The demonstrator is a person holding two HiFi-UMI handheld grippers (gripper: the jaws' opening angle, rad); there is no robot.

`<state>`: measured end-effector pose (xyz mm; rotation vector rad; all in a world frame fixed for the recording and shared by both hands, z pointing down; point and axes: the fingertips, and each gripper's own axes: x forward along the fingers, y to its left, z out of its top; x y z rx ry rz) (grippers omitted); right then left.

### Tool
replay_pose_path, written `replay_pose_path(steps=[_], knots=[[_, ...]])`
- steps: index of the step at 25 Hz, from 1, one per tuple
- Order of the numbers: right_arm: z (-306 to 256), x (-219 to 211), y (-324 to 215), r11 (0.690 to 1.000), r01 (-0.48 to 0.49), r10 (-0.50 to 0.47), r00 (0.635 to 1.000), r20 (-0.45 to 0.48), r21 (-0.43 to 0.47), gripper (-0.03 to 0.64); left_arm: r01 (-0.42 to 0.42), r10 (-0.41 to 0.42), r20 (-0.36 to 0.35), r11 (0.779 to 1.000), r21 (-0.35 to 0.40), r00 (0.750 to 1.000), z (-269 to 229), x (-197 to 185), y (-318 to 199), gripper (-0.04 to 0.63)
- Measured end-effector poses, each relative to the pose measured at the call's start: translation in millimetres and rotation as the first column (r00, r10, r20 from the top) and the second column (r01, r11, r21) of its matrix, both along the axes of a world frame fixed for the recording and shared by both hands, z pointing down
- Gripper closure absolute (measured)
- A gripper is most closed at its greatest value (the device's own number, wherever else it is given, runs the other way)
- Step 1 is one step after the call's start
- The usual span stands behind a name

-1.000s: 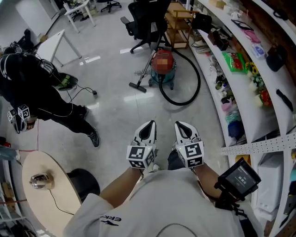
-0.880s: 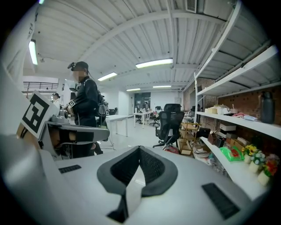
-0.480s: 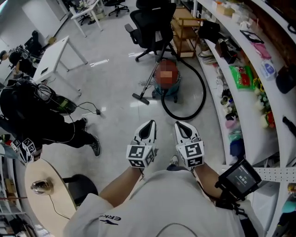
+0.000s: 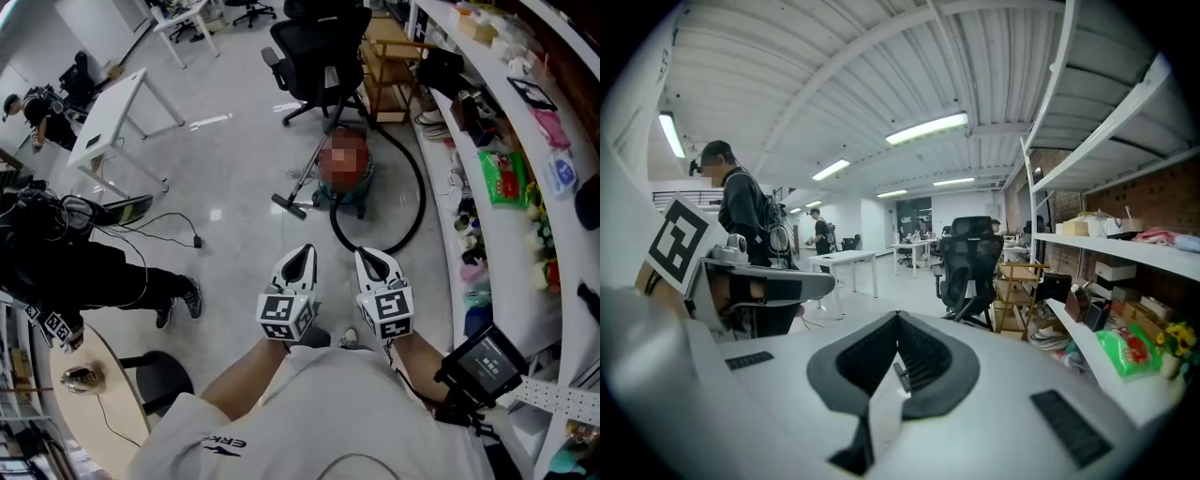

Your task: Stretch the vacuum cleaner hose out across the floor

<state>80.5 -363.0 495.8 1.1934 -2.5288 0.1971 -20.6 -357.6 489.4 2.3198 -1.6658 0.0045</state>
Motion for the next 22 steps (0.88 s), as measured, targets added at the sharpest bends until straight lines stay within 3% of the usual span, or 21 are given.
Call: replay_pose_path(steps=[8, 14, 22], knots=[[8.5, -30.5, -76.3, 1.000, -0.014, 0.014, 1.000, -0.022, -0.009, 0.615, -0.028, 0.028, -0.003, 1.000, -0.012, 1.000, 10.8, -32.1, -76.4, 0.594], [-0.2, -72.3, -157.4, 0.999, -0.050, 0.050, 0.998, -0.040, 0.014, 0.615, -0.046, 0.047, -0.027, 0.999, 0.017, 0.999, 2.7, -76.0, -156.7, 0.594], [6.6, -126.5, -234.3, 0.996, -0.093, 0.094, 0.994, -0.061, 0.012, 0.615, -0.078, 0.079, -0.028, 0.997, 0.011, 0.996, 12.4, -132.7, -227.0, 0.594]])
